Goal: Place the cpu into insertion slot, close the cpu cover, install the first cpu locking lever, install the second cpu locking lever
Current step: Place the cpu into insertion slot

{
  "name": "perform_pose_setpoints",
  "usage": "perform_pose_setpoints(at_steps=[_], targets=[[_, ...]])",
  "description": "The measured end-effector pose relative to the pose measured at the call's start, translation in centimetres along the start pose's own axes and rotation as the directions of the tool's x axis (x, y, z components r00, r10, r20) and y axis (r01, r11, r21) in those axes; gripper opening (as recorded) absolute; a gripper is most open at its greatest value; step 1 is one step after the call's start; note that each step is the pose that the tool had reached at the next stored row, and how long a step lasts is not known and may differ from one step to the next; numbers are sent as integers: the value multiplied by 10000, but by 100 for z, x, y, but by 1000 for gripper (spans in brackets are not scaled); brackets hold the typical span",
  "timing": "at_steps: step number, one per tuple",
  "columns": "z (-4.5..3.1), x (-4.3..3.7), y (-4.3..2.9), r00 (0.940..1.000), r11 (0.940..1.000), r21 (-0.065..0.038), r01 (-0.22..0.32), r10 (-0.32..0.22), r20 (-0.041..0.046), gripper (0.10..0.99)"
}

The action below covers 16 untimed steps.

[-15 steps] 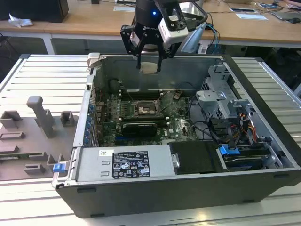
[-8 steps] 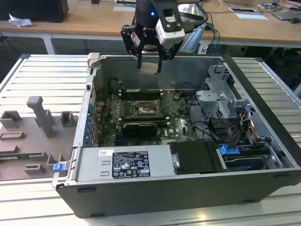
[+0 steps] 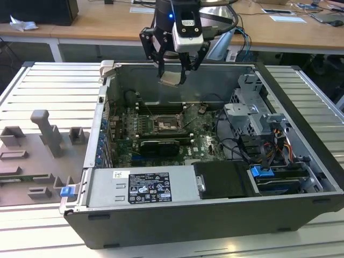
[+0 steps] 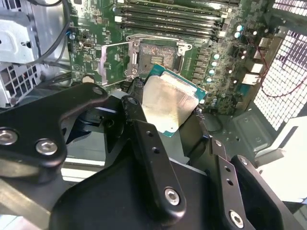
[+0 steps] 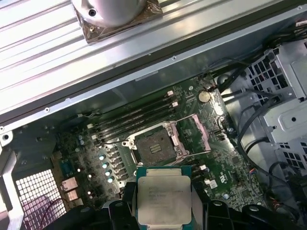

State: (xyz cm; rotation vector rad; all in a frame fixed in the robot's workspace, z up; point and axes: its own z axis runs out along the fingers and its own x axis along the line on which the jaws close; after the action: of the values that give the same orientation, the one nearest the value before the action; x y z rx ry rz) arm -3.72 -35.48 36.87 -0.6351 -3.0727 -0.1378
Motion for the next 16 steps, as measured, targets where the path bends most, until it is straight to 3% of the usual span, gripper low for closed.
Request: perform_pose_setpoints(at_steps=[11,16], targets=[[6,0,-1,9964,9965,-15,-839,839,74,541],[9,0,-1,9910,9911,-26,-1334,1335,117,541]])
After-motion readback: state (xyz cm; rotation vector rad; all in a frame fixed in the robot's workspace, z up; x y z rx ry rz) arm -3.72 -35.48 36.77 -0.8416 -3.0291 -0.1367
